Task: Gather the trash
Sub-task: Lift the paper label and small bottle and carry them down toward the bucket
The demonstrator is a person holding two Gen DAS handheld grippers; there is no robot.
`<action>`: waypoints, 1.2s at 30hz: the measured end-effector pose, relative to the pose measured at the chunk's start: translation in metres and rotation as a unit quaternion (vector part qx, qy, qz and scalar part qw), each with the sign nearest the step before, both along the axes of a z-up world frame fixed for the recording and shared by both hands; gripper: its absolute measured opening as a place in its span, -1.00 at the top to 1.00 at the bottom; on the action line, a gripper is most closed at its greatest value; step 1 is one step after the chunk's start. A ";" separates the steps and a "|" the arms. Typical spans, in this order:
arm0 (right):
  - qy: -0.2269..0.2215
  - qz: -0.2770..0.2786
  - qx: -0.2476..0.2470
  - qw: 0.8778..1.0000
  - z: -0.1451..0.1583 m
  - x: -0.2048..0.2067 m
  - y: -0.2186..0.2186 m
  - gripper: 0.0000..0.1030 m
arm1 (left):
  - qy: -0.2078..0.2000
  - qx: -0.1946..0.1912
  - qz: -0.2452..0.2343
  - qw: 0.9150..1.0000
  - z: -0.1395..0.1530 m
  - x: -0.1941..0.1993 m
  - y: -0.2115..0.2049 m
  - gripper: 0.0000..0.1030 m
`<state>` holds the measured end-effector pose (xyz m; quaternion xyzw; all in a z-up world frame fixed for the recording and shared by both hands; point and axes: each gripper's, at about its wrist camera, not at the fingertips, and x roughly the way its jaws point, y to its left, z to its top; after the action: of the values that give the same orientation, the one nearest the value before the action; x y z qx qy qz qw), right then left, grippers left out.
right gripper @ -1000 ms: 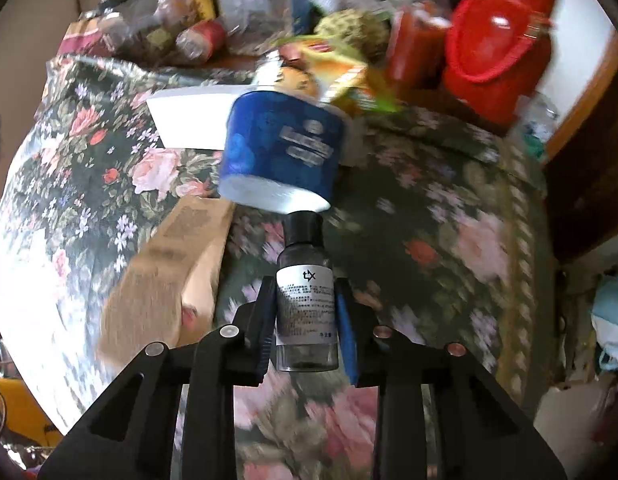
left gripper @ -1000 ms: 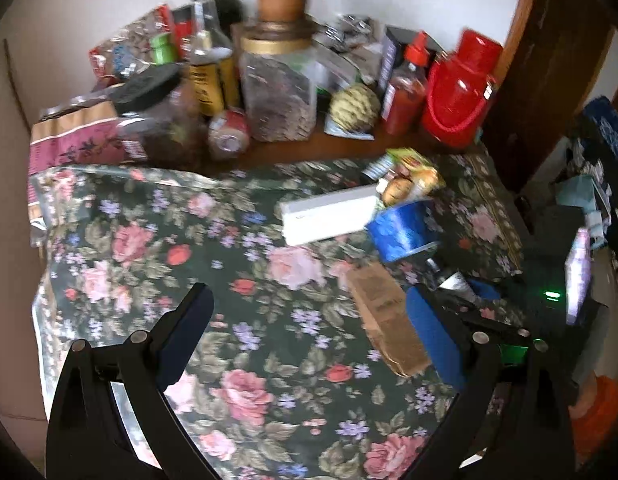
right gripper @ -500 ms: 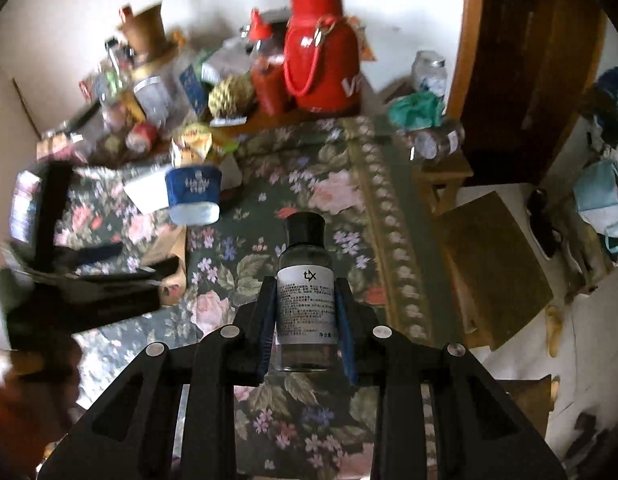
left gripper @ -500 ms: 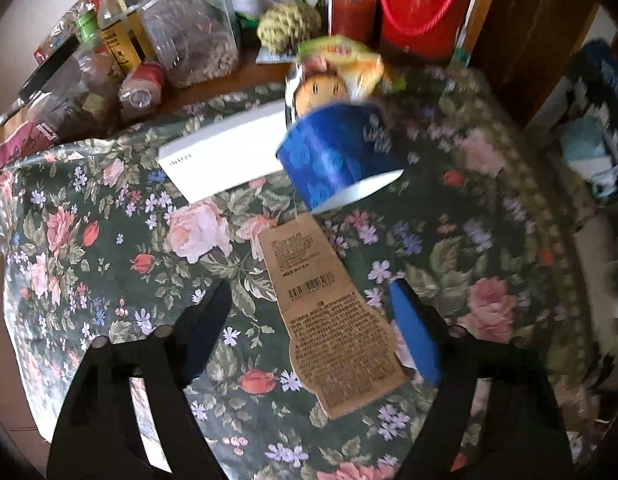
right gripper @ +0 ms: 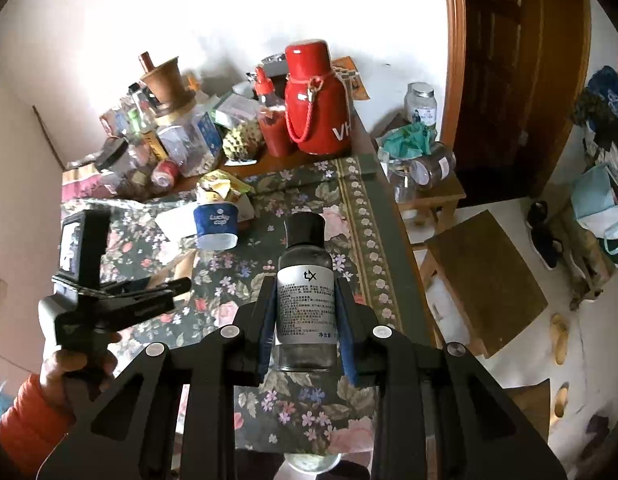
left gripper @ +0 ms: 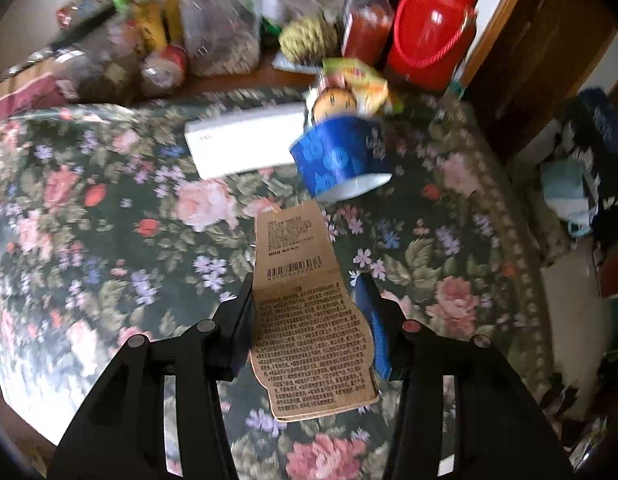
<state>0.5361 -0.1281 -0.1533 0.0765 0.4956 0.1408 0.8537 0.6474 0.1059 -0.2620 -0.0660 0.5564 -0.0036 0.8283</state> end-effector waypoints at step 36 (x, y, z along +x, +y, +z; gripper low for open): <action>-0.198 0.060 0.073 0.976 0.156 -0.169 -0.005 0.51 | -0.326 0.003 0.042 0.944 0.271 -0.286 -0.026 0.08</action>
<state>0.3675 -0.1330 0.0024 0.0788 0.3092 0.2400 0.9168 0.3617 0.0802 0.0088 -0.0823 0.2529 0.0119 0.9639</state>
